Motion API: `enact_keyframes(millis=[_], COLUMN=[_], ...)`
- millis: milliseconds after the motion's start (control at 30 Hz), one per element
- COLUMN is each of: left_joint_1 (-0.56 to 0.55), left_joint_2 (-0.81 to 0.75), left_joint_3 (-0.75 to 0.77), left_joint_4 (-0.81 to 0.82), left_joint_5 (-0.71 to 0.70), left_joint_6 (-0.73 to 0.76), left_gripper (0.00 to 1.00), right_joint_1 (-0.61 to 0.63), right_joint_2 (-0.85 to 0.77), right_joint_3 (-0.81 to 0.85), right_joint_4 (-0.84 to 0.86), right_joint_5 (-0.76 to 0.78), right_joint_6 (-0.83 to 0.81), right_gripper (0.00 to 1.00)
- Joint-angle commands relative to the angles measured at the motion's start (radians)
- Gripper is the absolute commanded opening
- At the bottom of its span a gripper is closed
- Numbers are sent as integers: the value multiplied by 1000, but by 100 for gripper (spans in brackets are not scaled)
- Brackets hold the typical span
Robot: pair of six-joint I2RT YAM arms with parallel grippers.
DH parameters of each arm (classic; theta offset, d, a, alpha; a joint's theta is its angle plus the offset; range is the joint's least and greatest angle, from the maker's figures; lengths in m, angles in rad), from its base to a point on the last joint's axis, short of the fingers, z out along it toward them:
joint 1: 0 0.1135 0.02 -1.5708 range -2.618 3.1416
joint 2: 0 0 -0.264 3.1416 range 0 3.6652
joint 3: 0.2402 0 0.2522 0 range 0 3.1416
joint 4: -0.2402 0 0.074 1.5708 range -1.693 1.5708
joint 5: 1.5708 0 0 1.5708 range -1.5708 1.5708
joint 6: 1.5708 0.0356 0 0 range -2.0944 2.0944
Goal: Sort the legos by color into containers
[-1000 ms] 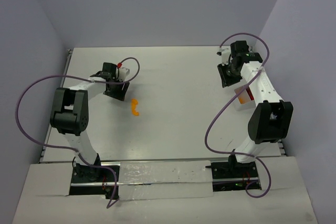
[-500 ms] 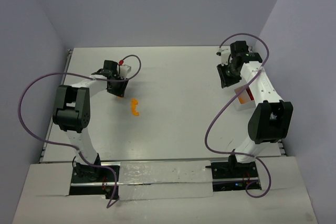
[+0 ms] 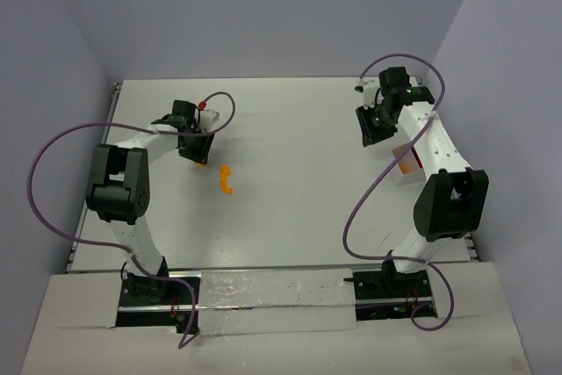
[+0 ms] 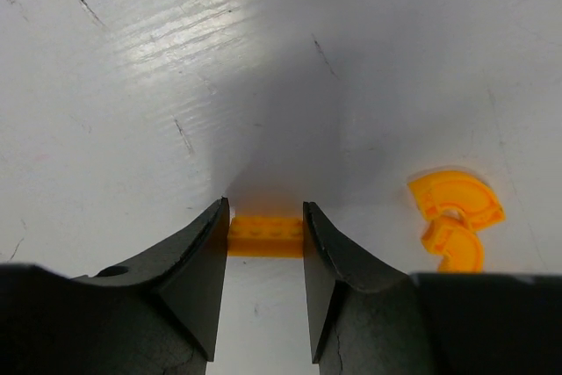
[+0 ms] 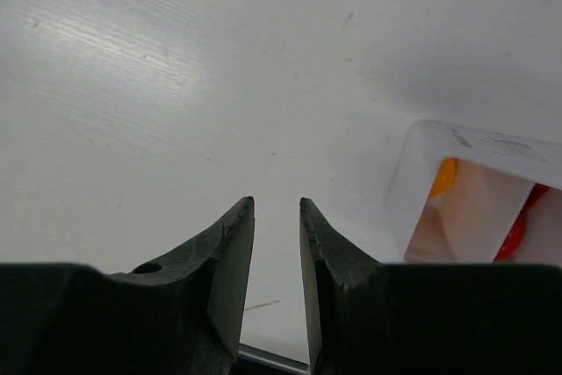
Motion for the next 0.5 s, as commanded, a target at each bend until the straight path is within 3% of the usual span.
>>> enact_keyframes(millis=[0, 67, 233, 400, 467], left_joint_1=[3, 2, 2, 2, 2], left_joint_2=[-100, -118, -191, -242, -273], left_joint_3=[122, 205, 310, 275, 201], left_joint_4=[-77, -122, -154, 6, 174], left_joint_5=[138, 209, 556, 851, 926], left_joint_6=[-62, -115, -386, -773, -974], left_gripper=[11, 0, 0, 0, 0], right_joint_1=[23, 37, 89, 164, 209], right_joint_2=[-43, -61, -110, -105, -94], right_joint_3=[56, 52, 63, 130, 167], right_joint_4=[1, 23, 126, 174, 193], right_joint_5=[-144, -231, -360, -415, -431], right_joint_6=[35, 59, 104, 135, 149], right_gripper=[35, 36, 44, 68, 76])
